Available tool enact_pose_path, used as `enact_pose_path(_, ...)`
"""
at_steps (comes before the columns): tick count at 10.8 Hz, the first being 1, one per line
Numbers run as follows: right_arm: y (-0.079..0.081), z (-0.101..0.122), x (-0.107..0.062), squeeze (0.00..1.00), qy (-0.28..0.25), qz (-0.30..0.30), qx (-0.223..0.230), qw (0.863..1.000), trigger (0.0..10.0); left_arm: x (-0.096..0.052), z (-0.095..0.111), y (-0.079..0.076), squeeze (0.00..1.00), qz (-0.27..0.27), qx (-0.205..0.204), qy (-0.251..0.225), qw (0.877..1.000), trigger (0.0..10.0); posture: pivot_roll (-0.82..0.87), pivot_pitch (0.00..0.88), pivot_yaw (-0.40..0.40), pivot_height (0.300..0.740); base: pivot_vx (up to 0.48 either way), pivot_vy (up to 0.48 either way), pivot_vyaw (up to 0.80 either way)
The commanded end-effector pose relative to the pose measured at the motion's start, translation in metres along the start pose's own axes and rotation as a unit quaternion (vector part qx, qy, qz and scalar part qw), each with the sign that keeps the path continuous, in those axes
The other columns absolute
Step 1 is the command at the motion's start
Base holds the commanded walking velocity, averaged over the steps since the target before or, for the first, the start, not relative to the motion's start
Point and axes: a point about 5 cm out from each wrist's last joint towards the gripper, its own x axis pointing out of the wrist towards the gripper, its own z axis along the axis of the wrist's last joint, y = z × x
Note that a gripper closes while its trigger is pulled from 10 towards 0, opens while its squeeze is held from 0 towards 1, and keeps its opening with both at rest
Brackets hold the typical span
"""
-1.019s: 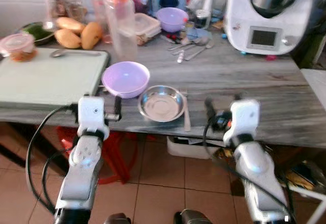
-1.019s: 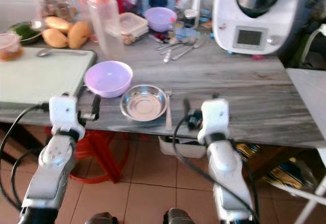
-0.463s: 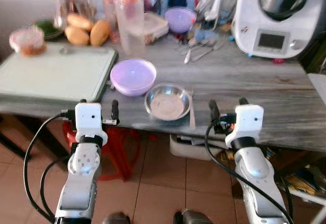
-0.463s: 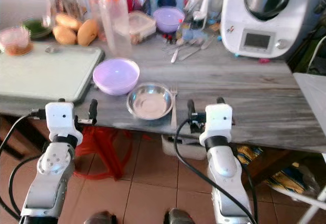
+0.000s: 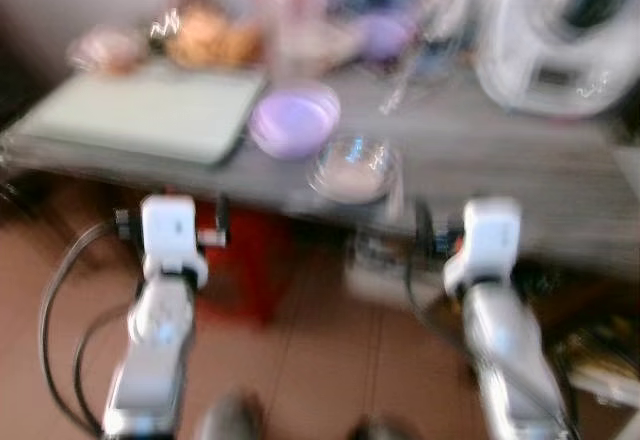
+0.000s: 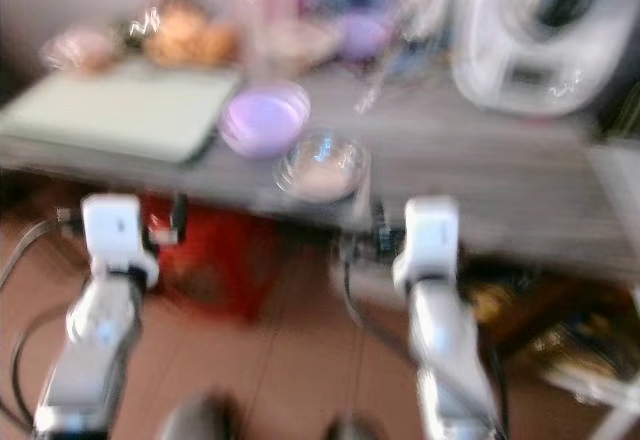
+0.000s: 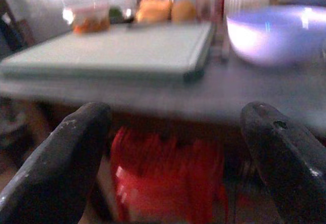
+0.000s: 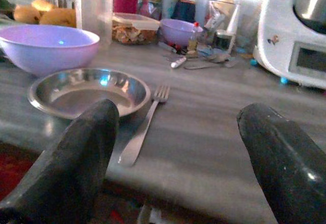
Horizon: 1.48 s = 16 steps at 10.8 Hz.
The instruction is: Setting the table
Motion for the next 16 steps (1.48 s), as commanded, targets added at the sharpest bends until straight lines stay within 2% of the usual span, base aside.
enact_pose_path(1,-0.004,0.001,0.0,0.0,0.001,-0.007,0.003,1.0,10.0,0.004,0.009,0.0,0.0,-0.002,0.006,-0.016,1.0,10.0,0.03,0.0,-0.015,0.74,-0.3,0.0,0.0)
enact_pose_path(4,-0.006,0.006,0.004,0.0,-0.011,-0.009,0.003,1.0,10.0,0.003,0.009,0.001,0.0,-0.006,0.008,-0.013,1.0,10.0,0.04,0.0,-0.017,0.74,-0.293,0.0,0.0)
enact_pose_path(7,-0.002,0.002,0.009,0.0,0.005,-0.013,0.021,1.0,10.0,0.005,0.01,-0.001,0.0,-0.013,0.008,-0.016,1.0,10.0,0.04,0.0,-0.016,0.74,-0.179,0.0,0.0)
enact_pose_path(8,-0.003,0.001,0.011,0.0,0.006,-0.018,0.01,1.0,10.0,0.005,0.013,-0.005,0.0,-0.039,-0.015,-0.025,0.999,10.0,0.04,0.0,-0.017,0.74,0.0,0.0,0.0)
enact_pose_path(10,-0.003,0.001,0.013,0.0,0.005,-0.015,0.017,1.0,10.0,0.003,0.015,-0.013,0.0,-0.074,-0.019,-0.034,0.996,10.0,0.04,0.0,-0.013,0.74,0.0,0.0,0.0)
enact_pose_path(11,-0.004,0.002,0.015,0.0,0.003,-0.017,0.017,1.0,10.0,0.002,0.02,-0.02,0.0,-0.108,-0.041,-0.047,0.992,10.0,0.04,0.0,-0.016,0.74,0.0,0.0,0.0)
enact_pose_path(16,-0.002,0.002,0.021,0.0,0.0,-0.004,0.018,1.0,10.0,0.005,0.022,-0.023,0.0,-0.119,-0.052,-0.052,0.99,10.0,0.04,0.0,-0.023,0.74,0.0,-0.272,-0.12)
